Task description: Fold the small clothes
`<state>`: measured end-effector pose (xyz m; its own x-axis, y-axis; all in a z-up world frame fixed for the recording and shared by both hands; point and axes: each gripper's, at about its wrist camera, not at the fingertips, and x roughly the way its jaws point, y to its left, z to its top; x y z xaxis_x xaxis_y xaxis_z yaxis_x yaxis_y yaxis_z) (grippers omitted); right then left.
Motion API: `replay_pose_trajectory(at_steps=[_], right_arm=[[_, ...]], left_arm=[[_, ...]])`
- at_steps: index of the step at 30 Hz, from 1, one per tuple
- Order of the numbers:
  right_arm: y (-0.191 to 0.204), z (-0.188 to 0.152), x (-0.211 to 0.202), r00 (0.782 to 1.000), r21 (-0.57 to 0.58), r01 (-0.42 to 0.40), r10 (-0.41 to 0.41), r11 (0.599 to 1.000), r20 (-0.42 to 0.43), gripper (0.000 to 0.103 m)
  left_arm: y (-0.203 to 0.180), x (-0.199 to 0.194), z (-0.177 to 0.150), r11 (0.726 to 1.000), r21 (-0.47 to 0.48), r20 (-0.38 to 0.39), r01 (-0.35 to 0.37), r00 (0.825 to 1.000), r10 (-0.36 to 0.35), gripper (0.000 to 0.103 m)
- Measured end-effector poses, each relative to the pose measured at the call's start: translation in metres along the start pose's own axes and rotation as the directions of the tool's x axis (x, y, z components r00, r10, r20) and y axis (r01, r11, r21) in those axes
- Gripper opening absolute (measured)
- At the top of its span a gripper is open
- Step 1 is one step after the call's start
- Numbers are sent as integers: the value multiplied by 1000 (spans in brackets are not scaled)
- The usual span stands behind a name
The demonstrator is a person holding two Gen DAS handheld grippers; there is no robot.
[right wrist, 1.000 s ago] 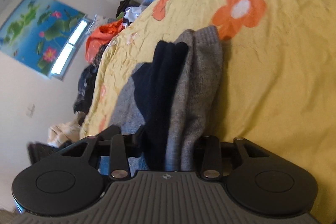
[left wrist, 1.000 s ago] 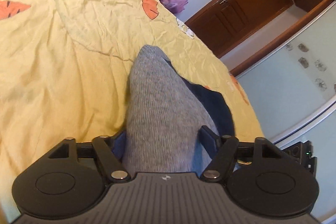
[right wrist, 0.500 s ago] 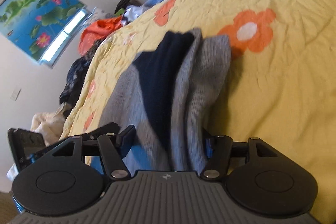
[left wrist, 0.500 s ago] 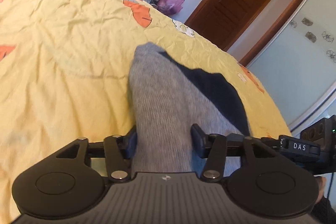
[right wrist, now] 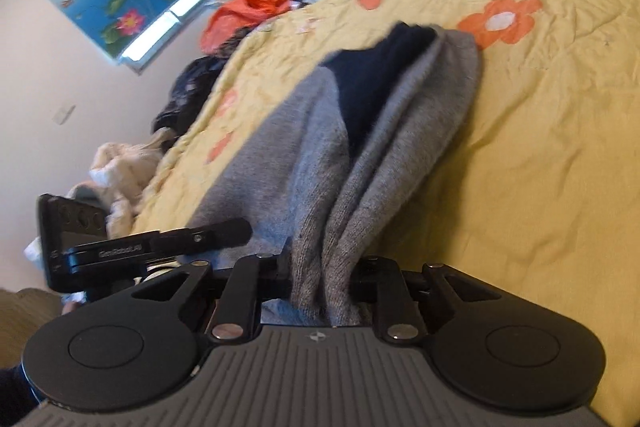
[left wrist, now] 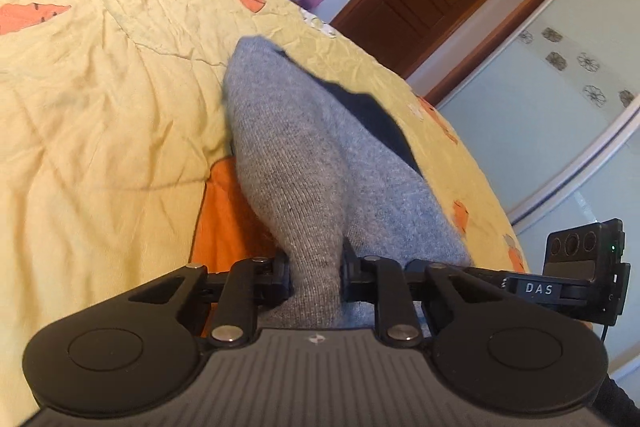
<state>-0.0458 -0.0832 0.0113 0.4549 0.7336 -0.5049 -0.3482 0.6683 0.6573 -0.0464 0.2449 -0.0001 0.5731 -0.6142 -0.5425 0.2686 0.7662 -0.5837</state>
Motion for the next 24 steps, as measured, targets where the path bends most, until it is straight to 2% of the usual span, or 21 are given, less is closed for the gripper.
replay_pose_trajectory(at_steps=[2,3,4,6,8,9,11,12,13,14,15,17,18,19,20,22,23,24], right_arm=[[2,-15,-6,999,-23,30,-31,999,-31,30],[1,-23,-5,997,-31,65,-66,997,-37,40],[-2,-30,-7,997,-36,70,-71,997,-9,41],[-4,-36,-17,996,4,81,-81,997,26,43],[0,-38,-31,986,42,144,-147,989,84,47],[8,-42,-39,974,16,182,-182,983,134,47],[26,-53,-49,943,-38,275,-261,961,207,49],[33,-59,-49,922,-64,336,-314,940,226,55],[41,-66,-46,898,-105,401,-369,910,239,61],[48,-76,-41,871,-155,464,-419,872,255,62],[54,-85,-35,849,-204,513,-456,834,268,63],[59,-100,-21,830,-281,555,-502,783,242,69],[59,-106,-14,825,-304,565,-521,767,219,80],[64,-115,-11,811,-332,585,-528,740,251,92],[65,-120,-7,796,-334,606,-545,722,265,97],[65,-117,-4,785,-293,620,-568,728,249,103],[63,-115,-5,782,-262,622,-573,738,245,103],[63,-115,-6,768,-244,639,-589,729,252,102]], left_arm=[[-1,-9,-14,1000,27,-19,6,1000,-6,21],[0,-10,-23,998,57,-29,-26,999,27,26],[1,-11,-31,995,82,-23,-54,998,56,26],[0,-19,-41,993,99,31,-67,997,64,31],[-11,-32,-48,984,133,77,-122,991,112,38],[-21,-39,-54,970,181,122,-163,982,142,41],[-43,-50,-69,922,300,206,-243,961,186,58],[-53,-53,-78,896,341,240,-283,948,207,74],[-59,-53,-86,881,360,263,-307,939,219,79],[-64,-52,-93,871,377,275,-314,936,218,79],[-67,-48,-99,863,392,270,-319,937,223,79],[-71,-34,-108,841,402,244,-363,927,283,79],[-72,-27,-108,824,408,228,-393,918,325,79],[-73,-23,-105,810,411,219,-419,908,358,80],[-70,-19,-105,811,399,190,-428,904,384,84],[-66,-13,-101,811,388,168,-438,899,405,99],[-66,-11,-103,807,386,163,-447,894,418,101],[-67,-9,-103,799,390,159,-457,888,431,102]])
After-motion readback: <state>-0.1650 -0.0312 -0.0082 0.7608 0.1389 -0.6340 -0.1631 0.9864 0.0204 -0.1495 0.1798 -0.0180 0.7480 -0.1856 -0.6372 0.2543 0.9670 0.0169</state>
